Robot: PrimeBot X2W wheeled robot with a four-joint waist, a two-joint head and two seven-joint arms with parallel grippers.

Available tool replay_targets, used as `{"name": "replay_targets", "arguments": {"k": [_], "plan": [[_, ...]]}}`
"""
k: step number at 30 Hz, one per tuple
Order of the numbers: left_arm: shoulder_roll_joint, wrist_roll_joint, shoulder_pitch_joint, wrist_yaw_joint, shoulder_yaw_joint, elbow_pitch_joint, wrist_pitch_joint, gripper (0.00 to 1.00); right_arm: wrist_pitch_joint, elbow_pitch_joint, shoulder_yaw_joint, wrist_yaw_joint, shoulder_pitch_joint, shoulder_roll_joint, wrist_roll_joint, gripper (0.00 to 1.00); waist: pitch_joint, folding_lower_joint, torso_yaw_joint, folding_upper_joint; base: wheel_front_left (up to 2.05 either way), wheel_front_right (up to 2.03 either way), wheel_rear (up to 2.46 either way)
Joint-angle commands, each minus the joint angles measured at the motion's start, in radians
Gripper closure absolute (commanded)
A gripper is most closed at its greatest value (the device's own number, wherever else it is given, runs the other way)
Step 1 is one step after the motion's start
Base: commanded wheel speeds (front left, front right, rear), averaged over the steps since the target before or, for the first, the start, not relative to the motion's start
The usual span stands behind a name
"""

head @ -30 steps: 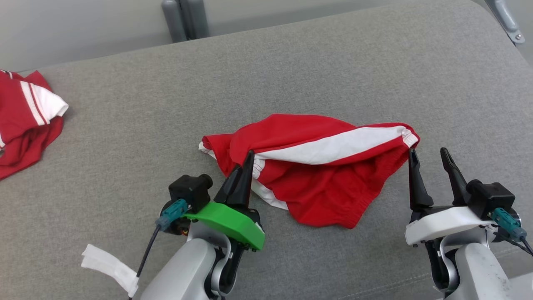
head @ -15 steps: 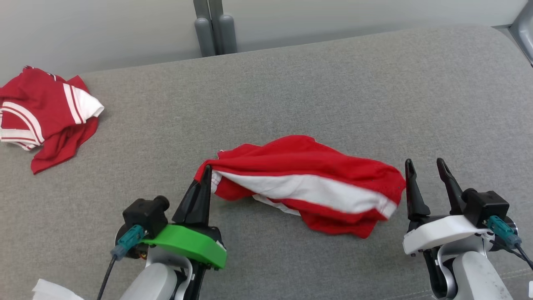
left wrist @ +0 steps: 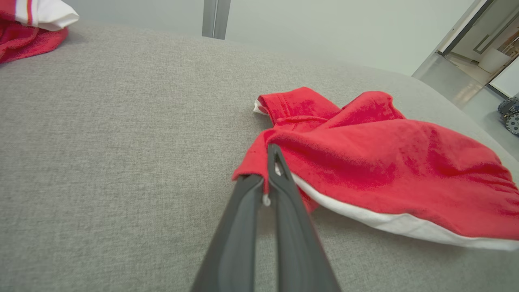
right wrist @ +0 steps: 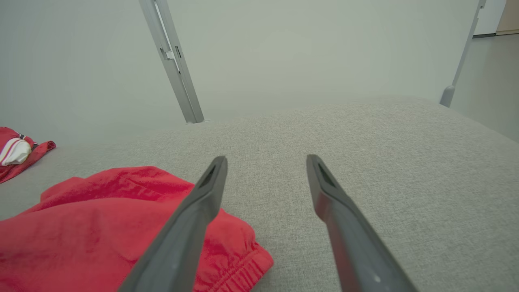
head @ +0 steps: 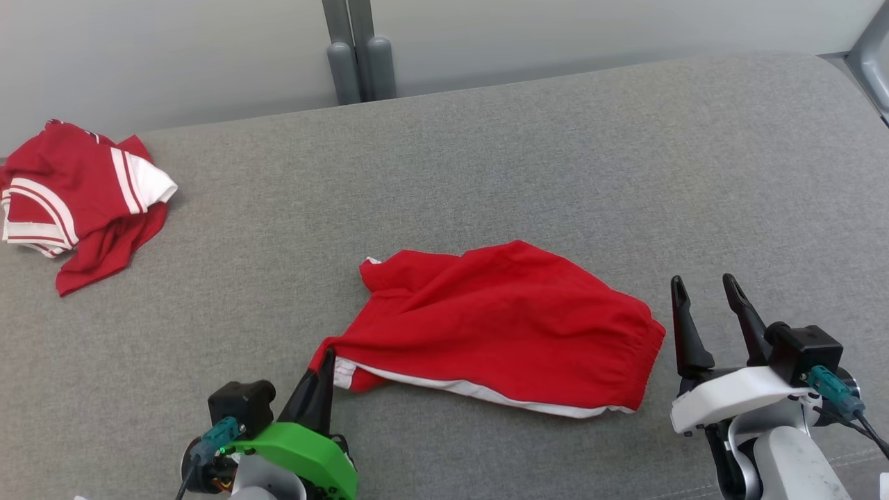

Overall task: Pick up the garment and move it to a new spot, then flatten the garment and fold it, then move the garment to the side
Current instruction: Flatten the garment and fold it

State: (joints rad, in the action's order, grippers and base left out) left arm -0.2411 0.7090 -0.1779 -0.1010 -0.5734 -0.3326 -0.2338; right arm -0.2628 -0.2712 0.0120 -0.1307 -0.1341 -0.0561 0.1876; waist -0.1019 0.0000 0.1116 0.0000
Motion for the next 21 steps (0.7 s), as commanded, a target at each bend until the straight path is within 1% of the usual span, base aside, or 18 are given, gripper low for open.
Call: {"name": "replay_targets", "arguments": {"k": [1,4,5,6,7,8,9,16,21], "plan": [[-0.002,0.009,-0.002,0.007,0.005,-0.023,-0.007,1.00,-0.003,-0.002,0.004,0.000,0.011,-0.007,0.002,0.00,0.000,0.0000,0.003,0.0000,0.00,0.00,0.00],[0.000,0.007,-0.012,0.018,0.007,-0.074,-0.013,1.00,-0.003,0.001,0.011,0.000,0.013,-0.008,-0.002,0.00,-0.001,0.0000,0.009,0.0000,0.00,0.00,0.00],[0.002,0.006,-0.018,0.023,0.007,-0.091,-0.013,0.94,-0.003,0.003,0.014,0.000,0.014,-0.008,-0.003,0.00,-0.002,0.0000,0.010,0.0000,0.00,0.00,0.00],[0.005,0.006,-0.023,0.028,0.009,-0.108,-0.016,0.80,-0.003,0.004,0.017,0.000,0.015,-0.008,-0.006,0.00,-0.003,0.0000,0.012,0.0000,0.00,0.00,0.00],[0.007,0.006,-0.025,0.032,0.009,-0.121,-0.017,0.62,-0.003,0.006,0.019,0.000,0.016,-0.007,-0.006,0.00,-0.003,0.0000,0.013,0.0000,0.00,0.00,0.00],[0.010,0.003,-0.029,0.036,0.010,-0.135,-0.020,0.37,-0.003,0.009,0.022,0.000,0.017,-0.007,-0.006,0.00,-0.004,0.0000,0.014,0.0000,0.00,0.00,0.00],[0.013,0.001,-0.033,0.041,0.011,-0.147,-0.022,0.00,-0.003,0.010,0.027,0.000,0.017,-0.007,-0.006,0.00,-0.004,0.0000,0.015,0.0000,0.00,0.00,0.00],[0.023,-0.025,-0.043,0.046,0.043,-0.177,-0.032,0.00,-0.003,0.037,0.068,0.000,0.023,-0.006,-0.017,0.00,-0.002,0.0000,0.013,0.0000,0.00,0.00,0.00],[0.020,-0.075,-0.014,0.039,0.112,-0.123,-0.031,0.00,-0.003,0.068,0.104,0.000,0.027,-0.007,-0.029,0.00,0.003,0.0000,0.004,0.0000,0.00,0.00,0.00]]}}
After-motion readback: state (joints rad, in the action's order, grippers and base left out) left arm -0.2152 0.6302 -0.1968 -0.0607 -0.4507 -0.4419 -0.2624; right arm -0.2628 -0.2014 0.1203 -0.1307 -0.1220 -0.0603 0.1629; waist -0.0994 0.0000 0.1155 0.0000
